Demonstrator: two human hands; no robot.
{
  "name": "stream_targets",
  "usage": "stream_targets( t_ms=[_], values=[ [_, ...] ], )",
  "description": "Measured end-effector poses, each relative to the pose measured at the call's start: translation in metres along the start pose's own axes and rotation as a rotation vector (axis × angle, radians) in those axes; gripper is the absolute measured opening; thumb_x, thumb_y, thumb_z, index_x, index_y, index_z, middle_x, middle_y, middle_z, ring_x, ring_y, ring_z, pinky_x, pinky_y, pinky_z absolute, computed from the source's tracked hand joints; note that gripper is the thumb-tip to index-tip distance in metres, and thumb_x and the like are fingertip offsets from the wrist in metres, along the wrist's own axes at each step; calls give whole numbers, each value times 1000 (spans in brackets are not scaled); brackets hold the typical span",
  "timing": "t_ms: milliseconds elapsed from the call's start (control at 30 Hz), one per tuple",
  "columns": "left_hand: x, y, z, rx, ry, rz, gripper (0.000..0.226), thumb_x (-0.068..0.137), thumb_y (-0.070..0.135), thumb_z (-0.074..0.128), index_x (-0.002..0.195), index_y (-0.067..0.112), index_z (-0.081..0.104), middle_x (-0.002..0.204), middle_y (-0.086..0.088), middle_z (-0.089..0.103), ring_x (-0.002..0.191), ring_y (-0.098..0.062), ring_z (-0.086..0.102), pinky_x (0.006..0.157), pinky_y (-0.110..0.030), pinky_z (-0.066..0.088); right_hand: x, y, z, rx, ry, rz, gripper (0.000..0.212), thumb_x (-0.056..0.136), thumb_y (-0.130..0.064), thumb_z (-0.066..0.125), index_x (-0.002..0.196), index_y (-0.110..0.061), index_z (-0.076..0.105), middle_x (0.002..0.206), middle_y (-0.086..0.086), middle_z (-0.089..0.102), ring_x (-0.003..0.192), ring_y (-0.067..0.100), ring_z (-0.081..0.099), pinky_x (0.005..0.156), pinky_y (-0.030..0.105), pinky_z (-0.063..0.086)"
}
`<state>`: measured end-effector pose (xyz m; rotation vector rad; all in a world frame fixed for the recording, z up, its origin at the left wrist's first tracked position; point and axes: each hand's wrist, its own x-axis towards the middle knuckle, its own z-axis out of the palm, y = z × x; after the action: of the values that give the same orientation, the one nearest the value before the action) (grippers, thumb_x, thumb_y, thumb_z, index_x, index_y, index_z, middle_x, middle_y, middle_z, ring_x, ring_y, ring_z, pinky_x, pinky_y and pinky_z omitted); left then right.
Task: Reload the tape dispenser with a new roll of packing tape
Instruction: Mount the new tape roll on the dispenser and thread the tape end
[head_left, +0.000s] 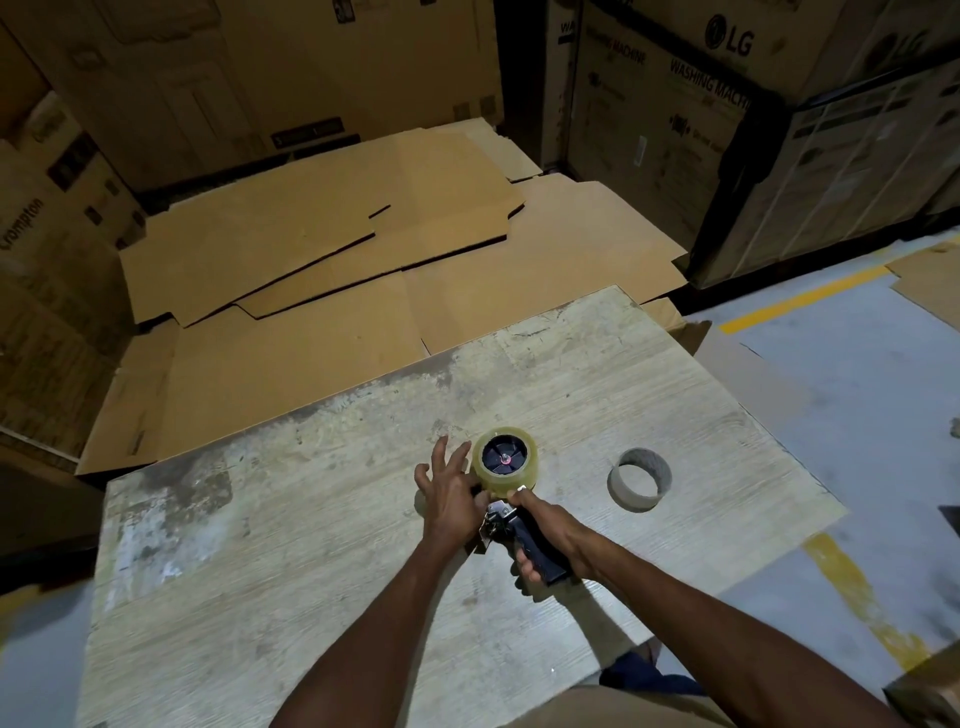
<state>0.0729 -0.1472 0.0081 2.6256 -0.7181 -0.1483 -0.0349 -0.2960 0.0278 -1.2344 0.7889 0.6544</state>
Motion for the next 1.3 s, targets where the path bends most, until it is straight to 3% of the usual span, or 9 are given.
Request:
stream_targets(
  t_ms=[167,567,800,967,1133,1300],
  values=[
    [-3,-1,5,-47,36,-9,4,80,23,79,82,23,83,154,3,50,156,-28,16,112,-52,14,-4,-2,2,13,34,-17,63,84,-65,59,87,-2,63,72,19,61,55,29,59,53,33,50],
    [-8,1,10,51,54,-38,15,84,19,70,89,26,82,152,-2,52,154,-29,15,109,-54,20,-21,-3,2,-35,140,-77,63,90,-59,58,83,3,68,69,21,65,47,28,60,49,29,50],
    [-16,2,18,121,139,-39,4,77,22,79,78,25,81,145,-5,60,152,-33,28,105,-57,24,-23,0,1,-68,155,-78,67,84,-62,60,83,4,70,68,22,66,51,29,59,50,32,50],
    [-17,6,19,76,165,-10,13,73,15,82,83,22,81,138,-5,63,148,-33,30,100,-59,32,-23,2,-2,-87,172,-78,72,81,-65,61,86,6,73,70,23,70,56,32,62,53,34,53],
    [-12,14,10,17,190,91,14,71,11,77,79,22,79,136,-2,59,143,-33,29,97,-53,31,-26,0,-8,-65,215,-63,80,81,-68,62,97,9,74,70,23,71,53,32,63,52,34,53],
    [-5,22,-6,47,127,295,10,79,17,71,77,21,79,143,1,52,147,-32,26,105,-51,22,-37,-12,-21,-48,212,-56,74,89,-64,57,104,7,74,72,25,71,49,31,62,47,32,52]
  ],
)
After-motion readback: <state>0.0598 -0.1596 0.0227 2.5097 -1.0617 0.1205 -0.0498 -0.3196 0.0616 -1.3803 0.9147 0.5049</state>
